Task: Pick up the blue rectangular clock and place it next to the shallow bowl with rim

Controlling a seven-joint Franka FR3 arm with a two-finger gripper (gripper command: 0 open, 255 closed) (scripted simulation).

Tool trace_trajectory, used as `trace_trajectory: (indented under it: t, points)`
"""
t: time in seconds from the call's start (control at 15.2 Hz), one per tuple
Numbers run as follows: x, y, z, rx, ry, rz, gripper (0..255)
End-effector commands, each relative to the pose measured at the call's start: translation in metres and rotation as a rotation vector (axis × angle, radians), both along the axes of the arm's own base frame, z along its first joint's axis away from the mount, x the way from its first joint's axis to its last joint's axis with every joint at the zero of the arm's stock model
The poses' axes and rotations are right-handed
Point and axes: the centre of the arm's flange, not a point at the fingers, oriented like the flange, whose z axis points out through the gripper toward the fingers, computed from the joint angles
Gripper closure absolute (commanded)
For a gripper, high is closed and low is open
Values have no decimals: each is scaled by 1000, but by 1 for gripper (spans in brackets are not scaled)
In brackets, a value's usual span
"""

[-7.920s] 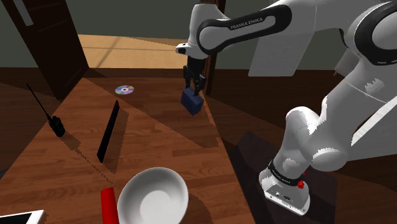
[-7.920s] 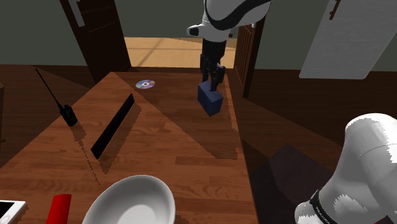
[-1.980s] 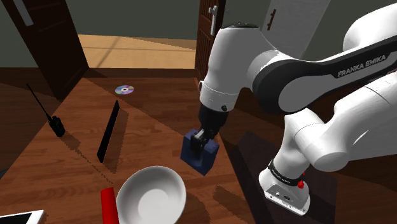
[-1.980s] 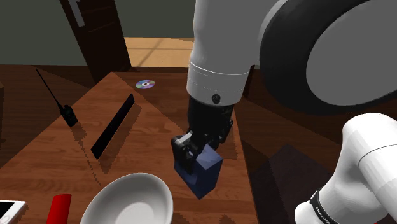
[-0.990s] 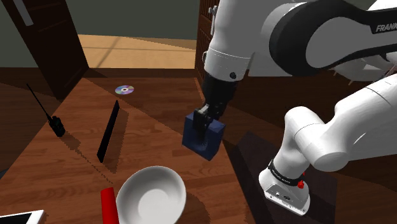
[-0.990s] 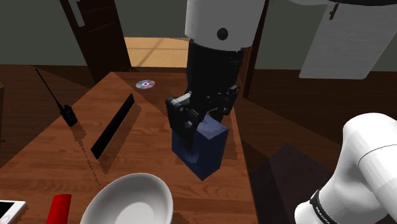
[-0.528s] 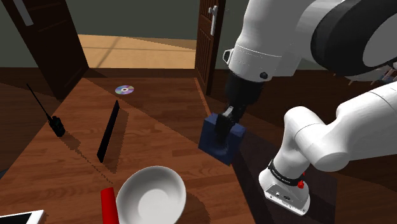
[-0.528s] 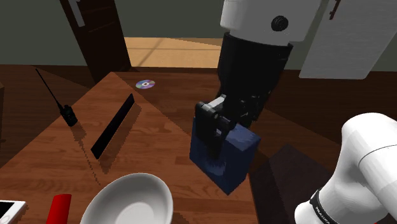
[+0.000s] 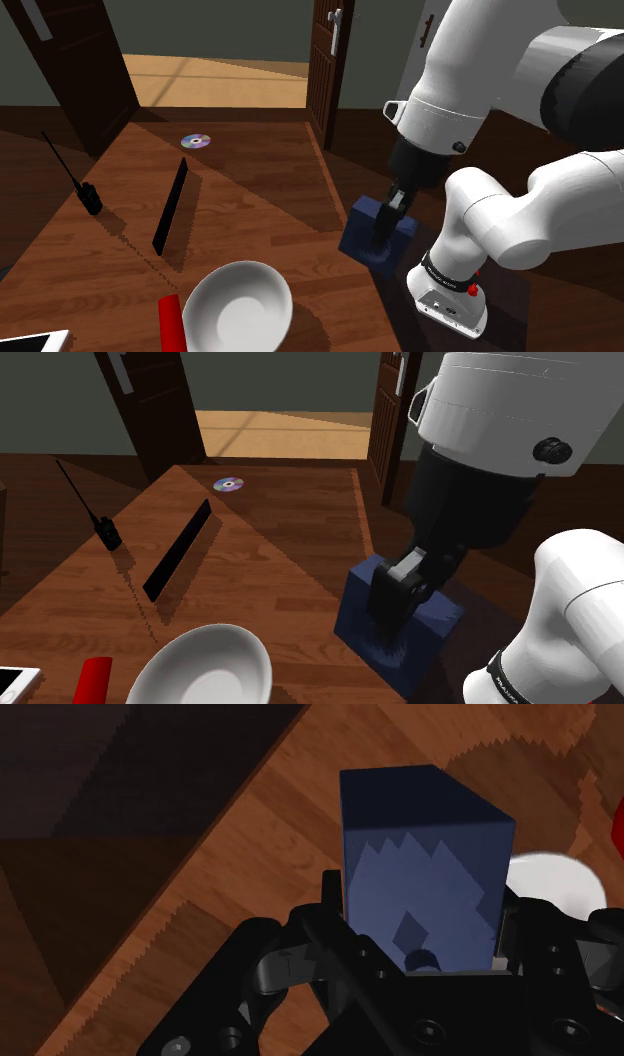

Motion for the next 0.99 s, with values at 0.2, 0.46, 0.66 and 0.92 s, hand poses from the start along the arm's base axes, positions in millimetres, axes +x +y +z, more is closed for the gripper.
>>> trace_trajectory:
  t: [0.2, 0.46, 0.66, 0.92]
  points:
    - [-1, 0, -27, 0, 0, 0, 255]
    - [-1, 0, -48, 0, 0, 0, 255]
    - [-1, 0, -64, 0, 0, 0, 255]
    - [-1, 0, -85, 0, 0, 0, 255]
